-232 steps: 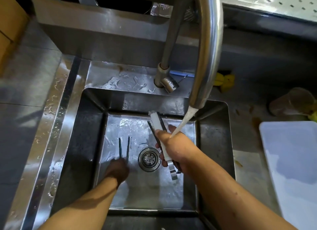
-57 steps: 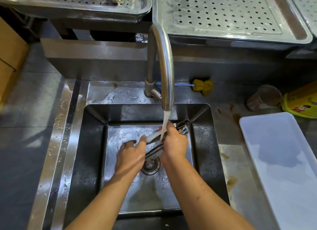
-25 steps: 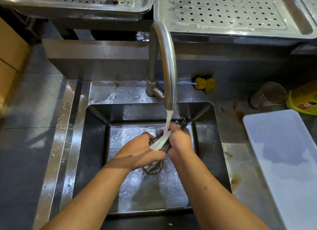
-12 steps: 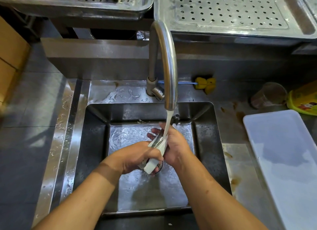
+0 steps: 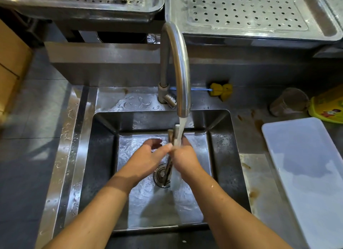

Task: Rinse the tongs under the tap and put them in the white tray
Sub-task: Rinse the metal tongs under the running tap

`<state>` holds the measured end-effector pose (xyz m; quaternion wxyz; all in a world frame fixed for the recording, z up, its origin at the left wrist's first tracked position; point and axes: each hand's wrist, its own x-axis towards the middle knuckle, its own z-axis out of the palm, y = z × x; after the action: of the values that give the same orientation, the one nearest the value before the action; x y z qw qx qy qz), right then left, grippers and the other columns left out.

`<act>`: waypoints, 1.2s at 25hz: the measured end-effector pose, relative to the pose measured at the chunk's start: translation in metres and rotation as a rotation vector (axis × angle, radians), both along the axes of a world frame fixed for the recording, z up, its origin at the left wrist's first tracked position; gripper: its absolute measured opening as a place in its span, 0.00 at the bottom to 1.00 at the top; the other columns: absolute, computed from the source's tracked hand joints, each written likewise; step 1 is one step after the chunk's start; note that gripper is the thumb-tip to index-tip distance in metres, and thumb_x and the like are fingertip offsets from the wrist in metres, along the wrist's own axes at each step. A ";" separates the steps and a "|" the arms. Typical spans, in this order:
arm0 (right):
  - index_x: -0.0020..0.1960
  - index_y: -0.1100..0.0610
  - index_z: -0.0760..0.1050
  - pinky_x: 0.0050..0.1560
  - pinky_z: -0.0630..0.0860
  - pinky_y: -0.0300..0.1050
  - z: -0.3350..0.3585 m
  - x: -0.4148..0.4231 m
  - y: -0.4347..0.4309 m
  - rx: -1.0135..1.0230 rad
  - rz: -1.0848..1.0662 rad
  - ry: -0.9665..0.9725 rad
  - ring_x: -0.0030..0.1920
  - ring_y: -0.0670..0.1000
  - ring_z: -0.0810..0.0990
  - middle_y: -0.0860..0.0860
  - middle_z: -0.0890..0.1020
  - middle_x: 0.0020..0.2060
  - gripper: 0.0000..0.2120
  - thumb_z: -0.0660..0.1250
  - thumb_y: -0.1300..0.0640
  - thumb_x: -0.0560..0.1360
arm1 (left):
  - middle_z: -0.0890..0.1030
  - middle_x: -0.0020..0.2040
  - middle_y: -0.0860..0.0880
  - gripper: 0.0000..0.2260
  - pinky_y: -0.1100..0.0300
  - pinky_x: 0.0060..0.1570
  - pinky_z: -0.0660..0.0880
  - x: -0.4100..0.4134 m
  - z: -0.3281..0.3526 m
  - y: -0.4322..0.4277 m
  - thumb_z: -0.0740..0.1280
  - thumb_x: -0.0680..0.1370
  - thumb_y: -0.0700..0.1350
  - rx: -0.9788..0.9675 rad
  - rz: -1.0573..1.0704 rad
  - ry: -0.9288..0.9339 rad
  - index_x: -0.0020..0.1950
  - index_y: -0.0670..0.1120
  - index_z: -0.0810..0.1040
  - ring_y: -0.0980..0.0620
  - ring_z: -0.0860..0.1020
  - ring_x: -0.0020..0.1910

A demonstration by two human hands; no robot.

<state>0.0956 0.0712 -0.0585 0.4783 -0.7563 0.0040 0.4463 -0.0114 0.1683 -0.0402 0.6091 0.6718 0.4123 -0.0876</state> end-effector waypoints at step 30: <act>0.83 0.50 0.56 0.79 0.37 0.70 0.006 -0.002 -0.015 -0.336 1.237 -1.298 0.83 0.68 0.48 0.59 0.57 0.83 0.41 0.72 0.49 0.76 | 0.72 0.26 0.53 0.12 0.63 0.24 0.61 -0.032 -0.033 -0.027 0.73 0.63 0.43 -0.235 0.081 0.235 0.45 0.46 0.78 0.52 0.66 0.25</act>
<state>0.0935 0.0559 -0.0527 -0.0545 -0.7858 -0.6074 0.1036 -0.0434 0.1416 -0.0730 0.6341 0.5639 0.4943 -0.1885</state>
